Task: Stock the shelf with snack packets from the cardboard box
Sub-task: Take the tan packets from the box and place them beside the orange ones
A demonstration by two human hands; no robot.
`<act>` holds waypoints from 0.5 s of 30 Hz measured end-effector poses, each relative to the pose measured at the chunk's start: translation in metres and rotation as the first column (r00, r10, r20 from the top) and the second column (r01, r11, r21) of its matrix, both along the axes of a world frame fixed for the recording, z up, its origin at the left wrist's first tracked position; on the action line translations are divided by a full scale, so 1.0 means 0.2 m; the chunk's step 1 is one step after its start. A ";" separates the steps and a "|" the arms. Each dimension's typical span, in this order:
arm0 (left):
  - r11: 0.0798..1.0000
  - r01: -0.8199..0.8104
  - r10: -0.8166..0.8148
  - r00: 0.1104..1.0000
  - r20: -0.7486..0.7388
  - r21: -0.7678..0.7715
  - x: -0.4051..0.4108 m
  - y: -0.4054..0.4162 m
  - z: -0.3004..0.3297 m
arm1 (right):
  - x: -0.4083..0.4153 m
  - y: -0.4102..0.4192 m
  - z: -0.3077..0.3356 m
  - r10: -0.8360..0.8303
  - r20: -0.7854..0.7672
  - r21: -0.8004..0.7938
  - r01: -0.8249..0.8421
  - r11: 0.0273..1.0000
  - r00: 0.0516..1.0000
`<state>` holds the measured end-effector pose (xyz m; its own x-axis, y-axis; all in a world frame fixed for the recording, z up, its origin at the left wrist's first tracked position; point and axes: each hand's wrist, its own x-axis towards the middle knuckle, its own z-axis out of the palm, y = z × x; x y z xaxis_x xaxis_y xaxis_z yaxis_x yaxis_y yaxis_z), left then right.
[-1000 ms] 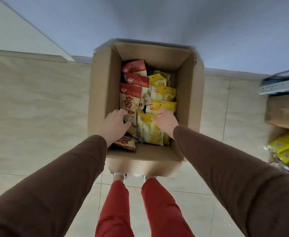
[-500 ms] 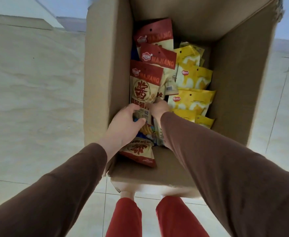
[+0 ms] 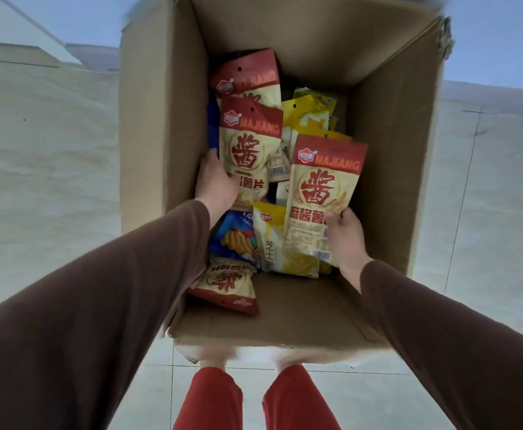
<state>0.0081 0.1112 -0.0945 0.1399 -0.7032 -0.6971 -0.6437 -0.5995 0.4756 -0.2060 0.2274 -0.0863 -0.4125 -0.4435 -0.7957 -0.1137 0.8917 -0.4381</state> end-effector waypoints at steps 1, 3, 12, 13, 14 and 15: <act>1.000 -0.005 0.005 0.999 0.032 0.007 -0.02 -0.03 -0.06 | -0.03 0.02 -0.02 -0.043 -0.002 0.016 0.043 0.999 0.999; 1.000 0.011 -0.013 0.997 0.079 0.022 -0.05 -0.07 -0.17 | -0.06 0.03 -0.05 -0.154 0.011 0.043 0.153 0.987 0.988; 0.981 -0.106 0.111 0.993 -0.026 0.160 -0.05 -0.06 -0.34 | 0.00 0.08 -0.19 -0.058 0.101 0.069 0.051 0.996 0.993; 0.978 -0.131 0.138 0.990 -0.032 0.165 -0.05 -0.05 -0.32 | 0.00 0.08 -0.19 -0.061 0.105 0.061 0.054 0.997 0.993; 0.977 -0.141 0.151 0.987 -0.049 0.162 -0.05 -0.04 -0.29 | 0.00 0.08 -0.17 -0.059 0.111 0.049 0.054 0.997 0.992; 0.978 -0.142 0.154 0.986 -0.069 0.155 -0.06 -0.03 -0.27 | 0.00 0.08 -0.15 -0.060 0.127 0.035 0.056 0.998 0.990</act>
<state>-0.0030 0.1049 -0.1477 0.1740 -0.5660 -0.8058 -0.5062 -0.7533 0.4199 -0.2064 0.2428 -0.1155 -0.3309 -0.3958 -0.8566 -0.0060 0.9086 -0.4176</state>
